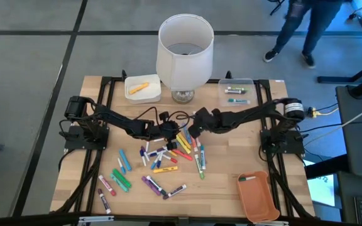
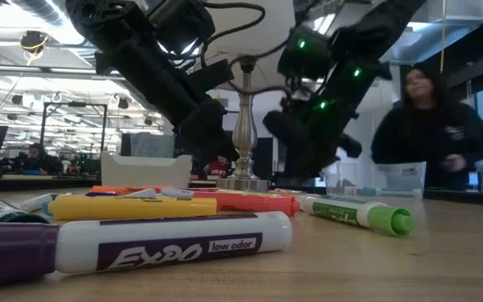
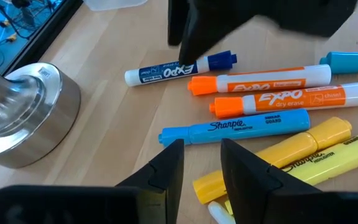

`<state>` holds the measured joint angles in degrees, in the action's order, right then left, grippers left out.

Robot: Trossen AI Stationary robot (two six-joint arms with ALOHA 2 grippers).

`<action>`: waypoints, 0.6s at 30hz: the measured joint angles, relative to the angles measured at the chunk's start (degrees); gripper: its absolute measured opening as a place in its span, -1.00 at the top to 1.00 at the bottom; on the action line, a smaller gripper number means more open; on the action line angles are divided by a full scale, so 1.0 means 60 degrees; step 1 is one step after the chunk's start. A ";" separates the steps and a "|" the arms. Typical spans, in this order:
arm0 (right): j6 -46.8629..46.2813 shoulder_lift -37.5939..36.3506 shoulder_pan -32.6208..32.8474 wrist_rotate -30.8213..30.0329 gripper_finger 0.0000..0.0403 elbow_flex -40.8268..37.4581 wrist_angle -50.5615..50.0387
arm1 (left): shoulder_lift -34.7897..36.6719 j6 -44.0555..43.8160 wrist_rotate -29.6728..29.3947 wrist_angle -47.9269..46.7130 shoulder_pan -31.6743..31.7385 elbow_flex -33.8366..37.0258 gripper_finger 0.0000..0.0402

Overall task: Pick & Place Markers
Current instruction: Put the thick dark blue dry erase marker into the transparent bin

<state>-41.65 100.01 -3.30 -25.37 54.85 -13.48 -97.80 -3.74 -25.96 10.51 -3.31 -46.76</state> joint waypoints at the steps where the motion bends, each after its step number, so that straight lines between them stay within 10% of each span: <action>1: 0.0093 0.0123 -0.0051 0.0159 0.26 0.0003 0.0138 | 0.0000 0.0006 0.0002 -0.0001 0.0000 0.0000 0.49; 12: 0.0727 0.0855 -0.0476 0.0945 0.29 0.0062 -0.0482 | 0.0000 0.0254 0.0015 -0.0001 0.0007 0.0000 0.49; 18: 0.1548 0.0639 -0.0483 0.0985 0.65 0.0038 -0.0899 | 0.0000 0.0254 0.0018 -0.0001 0.0007 0.0000 0.50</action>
<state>-32.36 103.84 -6.20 -19.46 55.08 -18.87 -97.80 -2.22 -25.85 10.50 -3.27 -46.76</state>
